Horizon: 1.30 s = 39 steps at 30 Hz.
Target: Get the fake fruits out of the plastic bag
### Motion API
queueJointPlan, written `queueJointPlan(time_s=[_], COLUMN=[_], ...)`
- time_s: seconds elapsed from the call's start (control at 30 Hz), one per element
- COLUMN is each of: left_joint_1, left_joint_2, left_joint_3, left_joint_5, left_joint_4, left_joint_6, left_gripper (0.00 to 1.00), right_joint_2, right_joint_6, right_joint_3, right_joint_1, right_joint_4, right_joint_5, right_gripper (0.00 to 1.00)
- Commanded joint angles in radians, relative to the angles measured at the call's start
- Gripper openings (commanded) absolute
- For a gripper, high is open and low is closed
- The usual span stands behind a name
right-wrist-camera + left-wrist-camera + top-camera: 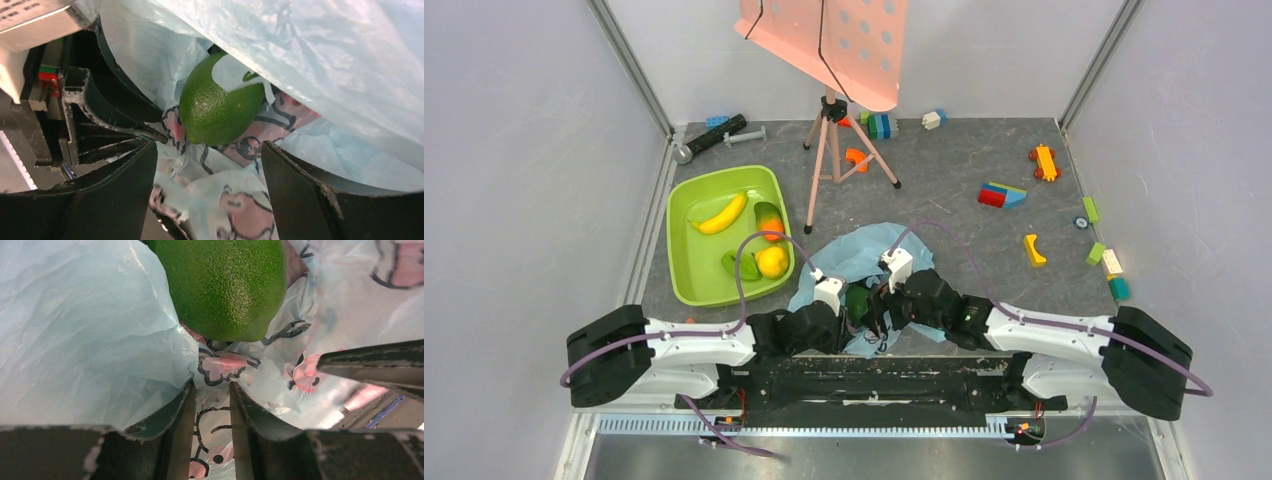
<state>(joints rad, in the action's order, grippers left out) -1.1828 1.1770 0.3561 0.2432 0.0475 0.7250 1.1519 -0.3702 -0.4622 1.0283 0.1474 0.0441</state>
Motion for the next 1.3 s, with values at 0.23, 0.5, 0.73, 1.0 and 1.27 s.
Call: queueJointPlan(time_s=[0.23, 0.5, 0.73, 1.0, 1.27], left_joint_1=[-0.011, -0.011, -0.011, -0.011, -0.012], left_joint_2=[-0.014, -0.029, -0.038, -0.047, -0.128], left_joint_3=[-0.029, -0.035, -0.034, -0.034, -0.005], left_joint_5=[0.041, 0.047, 0.044, 0.045, 0.062], left_joint_4=[0.055, 0.058, 0.059, 0.058, -0.016], left_joint_6=[0.048, 0.050, 0.044, 0.040, 0.031], left_gripper=[0.37, 0.37, 0.37, 0.38, 0.49], right_joint_2=[0.105, 0.193, 0.267, 0.286, 0.174], right_joint_6=[-0.095, -0.145, -0.161, -0.135, -0.106], right_joint_3=[-0.097, -0.140, -0.179, -0.180, -0.145], right_joint_1=[0.036, 0.036, 0.038, 0.041, 0.043], right_joint_4=[0.064, 0.052, 0.050, 0.060, 0.042], right_joint_5=[0.053, 0.108, 0.131, 0.158, 0.167], right_gripper=[0.90, 0.87, 0.80, 0.63, 0.39])
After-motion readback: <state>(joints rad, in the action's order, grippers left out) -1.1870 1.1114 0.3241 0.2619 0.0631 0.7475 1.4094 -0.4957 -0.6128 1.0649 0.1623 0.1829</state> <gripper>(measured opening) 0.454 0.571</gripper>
